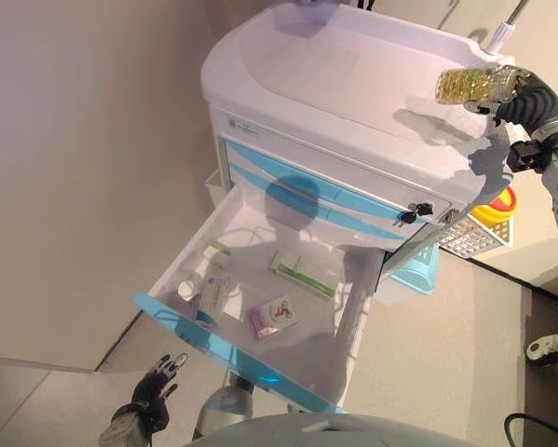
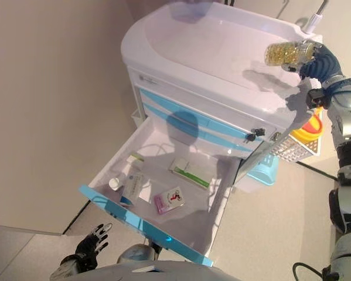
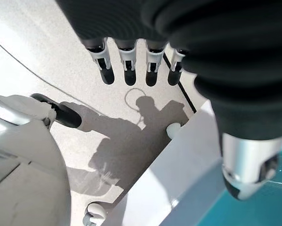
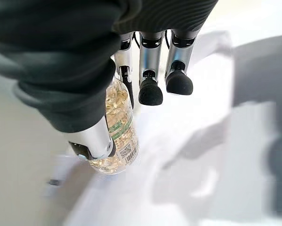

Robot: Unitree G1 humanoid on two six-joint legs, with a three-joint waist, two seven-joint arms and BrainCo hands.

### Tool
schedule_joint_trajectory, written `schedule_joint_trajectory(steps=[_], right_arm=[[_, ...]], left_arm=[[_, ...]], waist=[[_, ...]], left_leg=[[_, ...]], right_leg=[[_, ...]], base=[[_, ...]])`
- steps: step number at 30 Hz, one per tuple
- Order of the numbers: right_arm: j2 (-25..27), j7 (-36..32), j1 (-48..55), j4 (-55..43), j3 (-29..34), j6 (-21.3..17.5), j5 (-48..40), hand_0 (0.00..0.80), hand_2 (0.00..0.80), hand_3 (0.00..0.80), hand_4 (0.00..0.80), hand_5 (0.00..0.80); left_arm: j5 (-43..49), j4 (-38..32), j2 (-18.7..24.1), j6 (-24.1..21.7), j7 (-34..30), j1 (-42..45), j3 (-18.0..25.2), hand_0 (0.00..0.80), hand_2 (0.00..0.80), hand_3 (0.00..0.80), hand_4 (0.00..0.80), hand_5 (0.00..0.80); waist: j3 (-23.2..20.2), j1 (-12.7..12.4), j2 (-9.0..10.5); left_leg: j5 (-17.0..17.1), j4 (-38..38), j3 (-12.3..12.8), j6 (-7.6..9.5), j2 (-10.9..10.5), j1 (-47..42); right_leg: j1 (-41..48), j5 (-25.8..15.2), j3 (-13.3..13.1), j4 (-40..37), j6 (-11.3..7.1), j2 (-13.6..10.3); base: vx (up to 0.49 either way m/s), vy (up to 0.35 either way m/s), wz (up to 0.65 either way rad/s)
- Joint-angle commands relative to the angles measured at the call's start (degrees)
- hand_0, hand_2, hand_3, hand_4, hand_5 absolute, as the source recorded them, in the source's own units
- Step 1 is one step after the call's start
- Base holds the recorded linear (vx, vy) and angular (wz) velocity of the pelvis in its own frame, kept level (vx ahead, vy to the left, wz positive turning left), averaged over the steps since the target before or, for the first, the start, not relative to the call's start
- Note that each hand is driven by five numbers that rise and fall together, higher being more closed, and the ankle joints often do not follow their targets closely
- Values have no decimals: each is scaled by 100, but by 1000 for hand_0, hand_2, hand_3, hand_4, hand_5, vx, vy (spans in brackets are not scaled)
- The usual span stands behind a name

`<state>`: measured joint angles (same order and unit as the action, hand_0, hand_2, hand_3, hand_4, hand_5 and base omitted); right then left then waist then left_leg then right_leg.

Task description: Open the drawer and pick up the medicine

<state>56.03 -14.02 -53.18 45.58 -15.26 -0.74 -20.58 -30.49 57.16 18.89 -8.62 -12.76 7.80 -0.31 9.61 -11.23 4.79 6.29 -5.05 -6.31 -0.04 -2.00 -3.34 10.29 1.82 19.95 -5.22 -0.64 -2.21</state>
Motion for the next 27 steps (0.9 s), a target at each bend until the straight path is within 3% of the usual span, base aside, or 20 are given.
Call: schedule_joint_trajectory(steps=[1,7,12,27], right_arm=[[640,-232,-953,119,-744,40,471,800,800,800,800,800],[791,-802,-1834,968,-1669,236,1406,800,800,800,800,800],[800,-1237,-2262,1117,-2240,410,1702,800,800,800,800,800],[813,-1730,-2774,1169,-3089,333,2700,800,800,800,800,800]], left_arm=[[-157,-6,352,-20,37,-3,-346,0,0,0,0,0],[-217,-63,423,-16,36,12,-388,0,0,0,0,0],[-252,-107,499,9,51,57,-366,0,0,0,0,0],[-273,-261,564,20,8,122,-306,0,0,0,0,0]], waist=[[-272,-258,166],[-228,-401,199],[-185,-504,251],[-100,-597,292]], left_leg=[[-427,5,52,47,-167,-55],[-377,5,-84,46,-197,-30],[-342,5,-168,40,-209,12],[-286,5,-314,53,-236,120]], right_leg=[[-284,-258,-195,426,-266,-258],[-256,-272,-105,420,-271,-271],[-265,-288,-23,409,-274,-283],[-353,-263,13,461,-268,-280]], base=[[44,12,6],[44,8,13],[45,-5,9],[17,1,6]])
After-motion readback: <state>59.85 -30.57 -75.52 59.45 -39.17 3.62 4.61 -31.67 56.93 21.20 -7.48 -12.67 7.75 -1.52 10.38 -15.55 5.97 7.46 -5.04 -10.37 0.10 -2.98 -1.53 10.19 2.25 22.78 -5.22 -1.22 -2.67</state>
